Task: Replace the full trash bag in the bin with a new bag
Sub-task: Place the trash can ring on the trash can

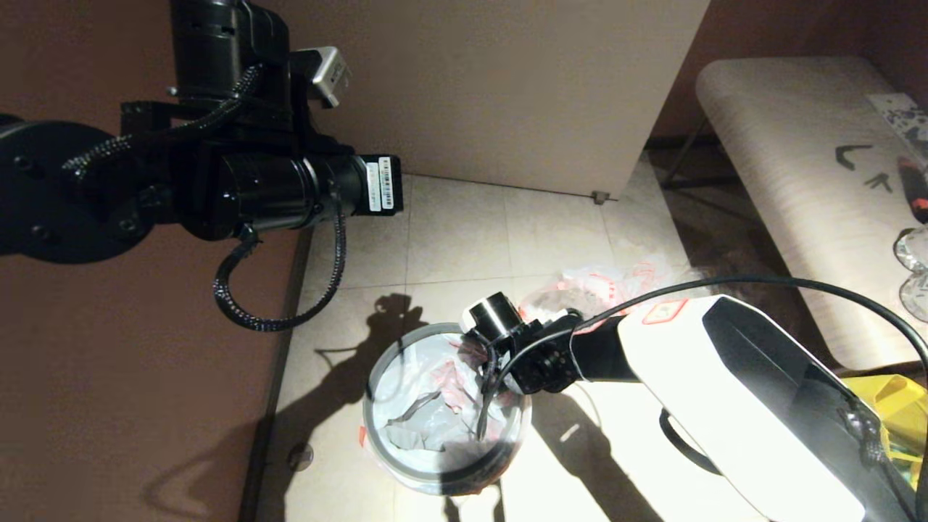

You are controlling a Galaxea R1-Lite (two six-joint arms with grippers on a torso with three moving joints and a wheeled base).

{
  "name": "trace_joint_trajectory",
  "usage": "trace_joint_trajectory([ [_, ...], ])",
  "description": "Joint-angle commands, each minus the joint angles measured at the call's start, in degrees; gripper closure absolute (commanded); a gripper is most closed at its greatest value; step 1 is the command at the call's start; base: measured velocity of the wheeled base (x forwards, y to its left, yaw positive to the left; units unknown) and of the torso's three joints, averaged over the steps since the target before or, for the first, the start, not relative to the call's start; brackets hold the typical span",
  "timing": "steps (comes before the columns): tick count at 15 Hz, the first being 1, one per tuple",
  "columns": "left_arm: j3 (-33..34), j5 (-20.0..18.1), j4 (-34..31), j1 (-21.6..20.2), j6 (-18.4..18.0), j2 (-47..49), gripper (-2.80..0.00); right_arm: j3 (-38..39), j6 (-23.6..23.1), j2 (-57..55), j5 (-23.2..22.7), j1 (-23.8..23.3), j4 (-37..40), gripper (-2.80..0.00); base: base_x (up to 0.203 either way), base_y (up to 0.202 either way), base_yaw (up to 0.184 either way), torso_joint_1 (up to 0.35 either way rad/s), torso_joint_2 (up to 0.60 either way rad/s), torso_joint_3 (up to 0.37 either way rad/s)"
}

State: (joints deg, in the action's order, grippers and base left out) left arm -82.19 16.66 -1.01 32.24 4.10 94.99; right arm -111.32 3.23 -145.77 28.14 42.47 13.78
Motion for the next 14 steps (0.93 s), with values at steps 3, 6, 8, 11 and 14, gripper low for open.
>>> trace_joint_trajectory([
  [3, 0.01, 0.13, 0.04, -0.08, 0.03, 0.1, 0.0, -0.83, -0.42, -1.27, -0.52, 0.15, -0.06, 0.0, 0.0, 0.0, 0.0, 0.0, 0.0, 0.0],
  [6, 0.01, 0.13, 0.05, -0.08, 0.04, -0.07, 0.0, -0.77, -0.35, -0.75, -0.56, 0.57, 0.1, 0.0, 0.0, 0.0, 0.0, 0.0, 0.0, 0.0],
  [8, 0.01, 0.13, 0.04, -0.06, 0.04, 0.02, 0.0, 0.33, 0.08, 0.89, -0.38, 1.12, 0.28, 0.0, 0.0, 0.0, 0.0, 0.0, 0.0, 0.0],
  [11, 0.01, 0.13, 0.05, -0.08, 0.12, -0.07, 0.0, 2.35, 0.73, 2.44, -0.06, 1.44, 0.07, 0.0, 0.0, 0.0, 0.0, 0.0, 0.0, 0.0],
  [14, 0.01, 0.13, 0.05, 0.01, 0.12, 0.02, 0.0, 4.26, 2.48, 4.26, 0.32, 2.18, 0.04, 0.0, 0.0, 0.0, 0.0, 0.0, 0.0, 0.0],
])
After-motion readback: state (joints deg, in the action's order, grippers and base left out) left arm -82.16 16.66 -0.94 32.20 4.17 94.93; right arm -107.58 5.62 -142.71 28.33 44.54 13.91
